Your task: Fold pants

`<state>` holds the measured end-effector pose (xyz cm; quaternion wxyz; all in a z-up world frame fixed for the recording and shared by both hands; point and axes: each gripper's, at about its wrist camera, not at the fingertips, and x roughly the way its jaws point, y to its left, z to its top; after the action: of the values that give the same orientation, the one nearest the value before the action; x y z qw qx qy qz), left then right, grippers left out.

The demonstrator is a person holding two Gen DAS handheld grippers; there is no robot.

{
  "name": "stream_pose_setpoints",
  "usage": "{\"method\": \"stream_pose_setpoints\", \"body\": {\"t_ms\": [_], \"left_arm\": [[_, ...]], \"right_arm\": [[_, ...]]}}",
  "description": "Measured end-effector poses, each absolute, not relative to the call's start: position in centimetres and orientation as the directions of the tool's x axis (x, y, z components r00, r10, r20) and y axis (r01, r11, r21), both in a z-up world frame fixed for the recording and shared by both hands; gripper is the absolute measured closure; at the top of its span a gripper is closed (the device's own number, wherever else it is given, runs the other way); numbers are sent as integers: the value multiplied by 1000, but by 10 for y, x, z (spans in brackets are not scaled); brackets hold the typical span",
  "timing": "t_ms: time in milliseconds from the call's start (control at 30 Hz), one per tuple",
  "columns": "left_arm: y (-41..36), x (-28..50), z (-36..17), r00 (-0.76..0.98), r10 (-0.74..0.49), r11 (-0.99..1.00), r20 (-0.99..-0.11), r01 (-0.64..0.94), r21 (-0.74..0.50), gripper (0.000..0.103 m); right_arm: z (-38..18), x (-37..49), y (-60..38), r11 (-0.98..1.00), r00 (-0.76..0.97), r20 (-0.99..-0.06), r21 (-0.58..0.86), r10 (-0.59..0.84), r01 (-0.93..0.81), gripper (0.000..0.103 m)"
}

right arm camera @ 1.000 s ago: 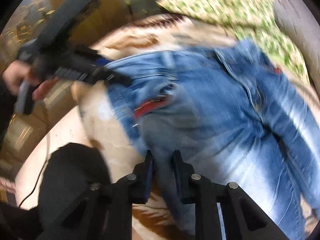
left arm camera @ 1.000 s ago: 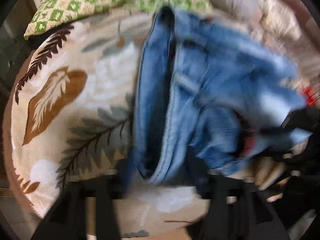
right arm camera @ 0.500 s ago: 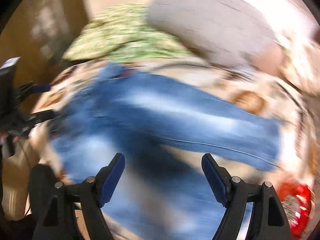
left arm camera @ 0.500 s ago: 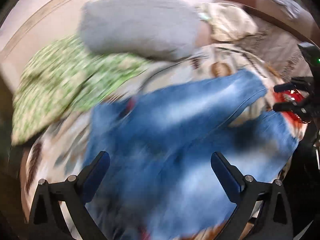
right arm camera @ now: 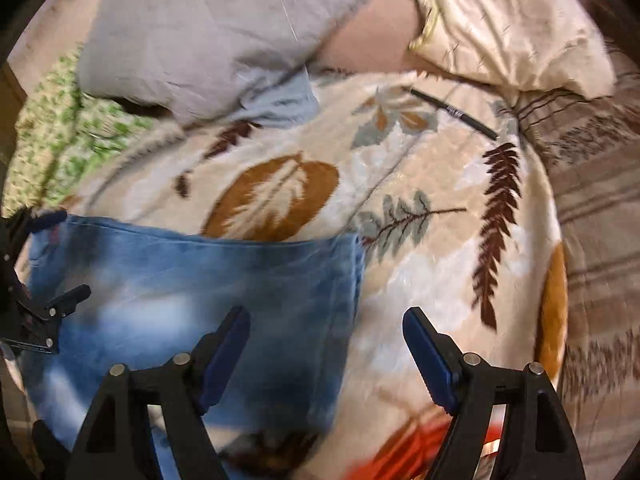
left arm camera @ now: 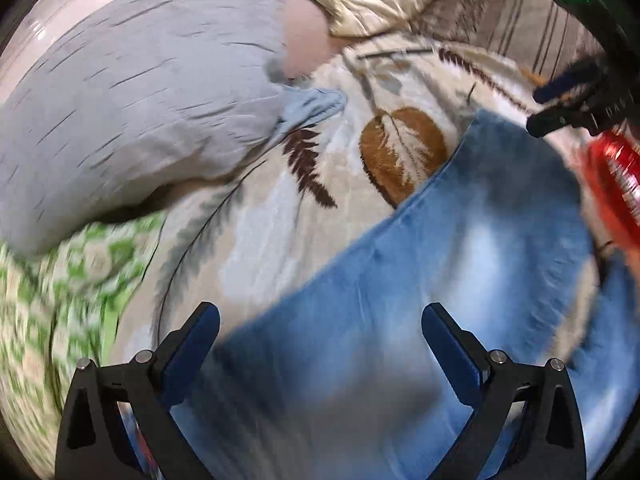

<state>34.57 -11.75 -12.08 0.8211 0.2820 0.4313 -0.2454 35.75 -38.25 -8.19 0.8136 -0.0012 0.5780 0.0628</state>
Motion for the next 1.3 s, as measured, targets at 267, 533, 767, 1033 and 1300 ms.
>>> {"method": "stream_pose_setpoints", "body": {"t_ms": [267,533,767,1033,1300], "left_arm": [[-138,391,-159,339,-156,636,-928,753,168,74],[-128,365,-130,335,-176,639,-926,754,152,100],[-101,280,-52,435,-285,641,-854,749,168,100],[-86,138,-32,459,-337,604,-822,775,185,100],[-95,71,-114,347,-253,593,-903,793,139,100]], "right_arm": [[-134,404,-384,984,203,-967,133,156,-122,96],[-108,379,-372,975,304,-940,95,154,-199,101],[-43,297,-379,960,443,-867,126,229,-249,101],[-37,158,-361,927,410,-872,116,267,-357,101],[-86,76,-354,923,272,-931,137,243,-359,101]]}}
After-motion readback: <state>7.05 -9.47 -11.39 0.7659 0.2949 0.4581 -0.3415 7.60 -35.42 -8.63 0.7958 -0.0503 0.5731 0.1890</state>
